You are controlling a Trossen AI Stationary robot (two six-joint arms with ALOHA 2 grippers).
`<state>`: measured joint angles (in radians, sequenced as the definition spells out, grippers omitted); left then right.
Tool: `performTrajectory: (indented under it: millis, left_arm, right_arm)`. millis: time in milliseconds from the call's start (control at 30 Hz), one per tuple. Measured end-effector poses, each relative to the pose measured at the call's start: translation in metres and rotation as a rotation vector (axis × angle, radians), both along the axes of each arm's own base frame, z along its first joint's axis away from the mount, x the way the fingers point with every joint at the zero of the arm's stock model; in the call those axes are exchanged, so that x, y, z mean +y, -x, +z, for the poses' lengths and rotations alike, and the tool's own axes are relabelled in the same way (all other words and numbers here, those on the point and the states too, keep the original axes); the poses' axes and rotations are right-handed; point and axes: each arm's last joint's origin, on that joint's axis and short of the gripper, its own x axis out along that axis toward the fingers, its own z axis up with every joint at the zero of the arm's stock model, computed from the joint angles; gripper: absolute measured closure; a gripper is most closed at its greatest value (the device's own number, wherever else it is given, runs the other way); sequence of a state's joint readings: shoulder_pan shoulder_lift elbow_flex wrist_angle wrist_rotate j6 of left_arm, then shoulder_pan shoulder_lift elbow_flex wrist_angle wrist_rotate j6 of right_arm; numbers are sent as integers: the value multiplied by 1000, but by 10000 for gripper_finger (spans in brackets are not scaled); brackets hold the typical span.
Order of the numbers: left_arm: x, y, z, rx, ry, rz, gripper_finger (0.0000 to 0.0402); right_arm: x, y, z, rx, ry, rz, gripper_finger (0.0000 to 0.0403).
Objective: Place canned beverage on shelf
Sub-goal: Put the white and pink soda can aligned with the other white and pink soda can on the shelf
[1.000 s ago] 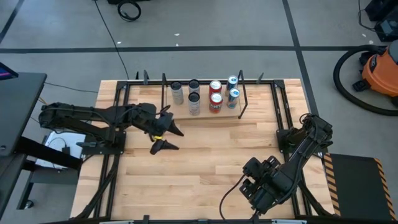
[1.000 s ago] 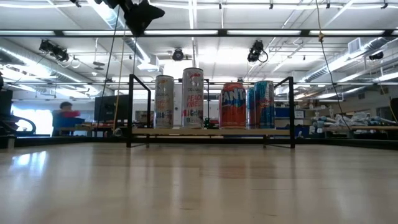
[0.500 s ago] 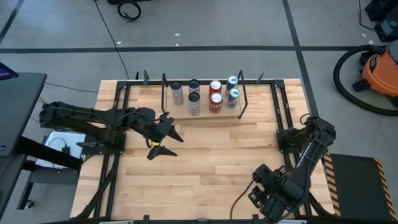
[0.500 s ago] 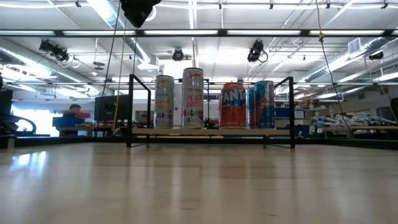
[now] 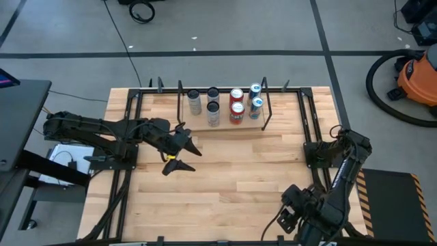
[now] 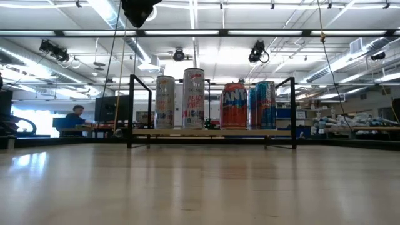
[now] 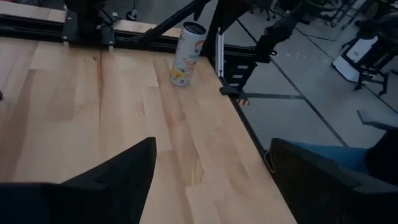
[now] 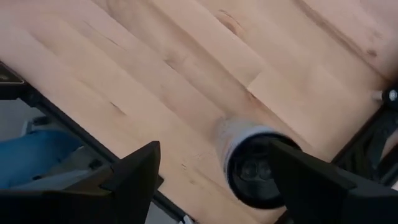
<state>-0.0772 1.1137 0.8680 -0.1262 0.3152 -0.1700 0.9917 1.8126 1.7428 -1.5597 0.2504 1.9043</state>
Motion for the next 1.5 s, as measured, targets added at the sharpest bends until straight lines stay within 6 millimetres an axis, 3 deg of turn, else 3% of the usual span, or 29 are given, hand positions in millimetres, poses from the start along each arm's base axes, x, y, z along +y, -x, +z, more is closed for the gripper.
performTrajectory:
  millis: [433, 633, 767, 1000, 1500]
  left_arm:
    - [0, 0, 0, 2, 2, 1, 85]
    - [0, 0, 0, 2, 2, 1, 85]
    - [0, 0, 0, 2, 2, 1, 85]
    - [0, 0, 0, 2, 2, 1, 85]
    - [0, 0, 0, 1, 1, 1, 85]
  right_arm:
    - [5, -6, -1, 1, -89, 5, 98]
    - [2, 6, -1, 191, -118, -88, 98]
    - [7, 12, -2, 173, -115, -110, 98]
    - [6, 20, -30, 195, -48, -202, 98]
    - [-4, 22, -79, 162, 61, -174, 98]
